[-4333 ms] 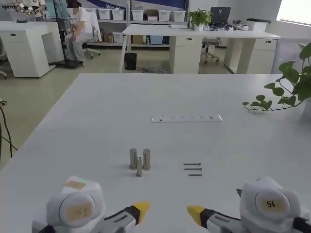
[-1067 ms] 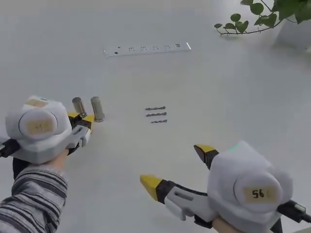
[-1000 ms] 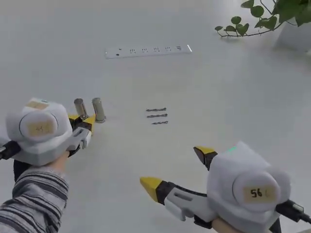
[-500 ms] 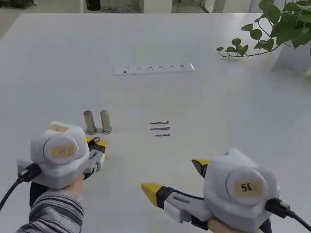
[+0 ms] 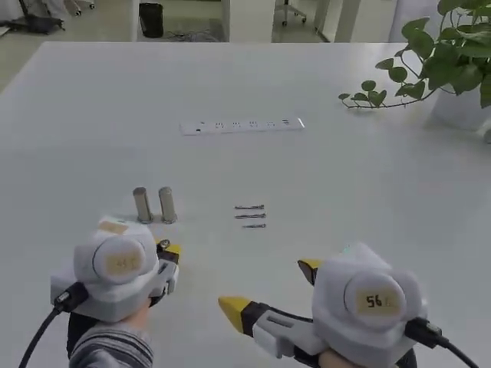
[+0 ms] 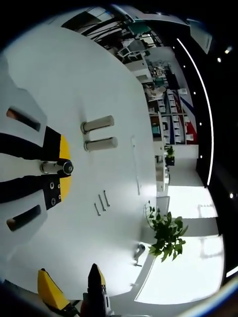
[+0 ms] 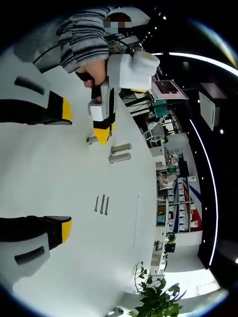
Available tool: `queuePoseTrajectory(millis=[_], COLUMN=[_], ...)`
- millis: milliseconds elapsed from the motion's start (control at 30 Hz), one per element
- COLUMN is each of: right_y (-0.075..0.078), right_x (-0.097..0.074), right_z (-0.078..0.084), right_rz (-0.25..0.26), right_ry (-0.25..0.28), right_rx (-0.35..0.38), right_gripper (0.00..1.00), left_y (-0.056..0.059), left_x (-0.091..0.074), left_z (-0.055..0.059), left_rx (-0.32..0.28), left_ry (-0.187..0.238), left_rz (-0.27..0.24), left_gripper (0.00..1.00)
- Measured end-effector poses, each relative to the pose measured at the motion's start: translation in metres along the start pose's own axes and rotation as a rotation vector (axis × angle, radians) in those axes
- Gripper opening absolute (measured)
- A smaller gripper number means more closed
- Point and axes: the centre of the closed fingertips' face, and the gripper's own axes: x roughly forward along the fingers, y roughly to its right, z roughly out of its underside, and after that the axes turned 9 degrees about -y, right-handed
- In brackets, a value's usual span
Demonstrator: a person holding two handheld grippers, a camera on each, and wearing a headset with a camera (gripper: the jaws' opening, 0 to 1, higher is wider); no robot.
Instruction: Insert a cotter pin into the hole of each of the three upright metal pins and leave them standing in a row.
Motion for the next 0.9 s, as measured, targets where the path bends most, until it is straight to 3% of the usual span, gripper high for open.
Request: queuePoseTrajectory(millis=[333,400,467,633,833,900], right_y=[-0.002,-0.001,-0.002,0.000,0.013,0.016], right_x=[0.002,0.001,0.001,-0.001,-0.004,-0.003], right_z=[0.000,0.000,-0.001,-0.004,-0.006,-0.007], right_rz=[-0.015,-0.014,-0.015,-0.015,-0.035,-0.060], right_ry=[-0.005,-0.003,-0.003,0.001,-0.027,-0.058], right_rx=[0.002,0.004,0.007,0.002,0.004,-0.016], right_gripper=[0.73,0.72,0.72,0.69,0.62,0.58], left_y=[-0.001,-0.002,0.000,0.001,0.000,-0.001], left_x=[0.000,0.001,0.001,0.000,-0.015,-0.023], left_z=[-0.001,0.000,-0.003,-0.004,-0.012,-0.012], left_rx=[0.019,0.020,-0.005,0.013,0.069,0.074], left_ry=[0.013,0.009,0.031,0.020,0.034,0.022], left_rz=[-0.014,-0.022,-0.010,-0.007,0.016,0.024], left_gripper=[0.07,0.13,0.19,0.29,0.40,0.48])
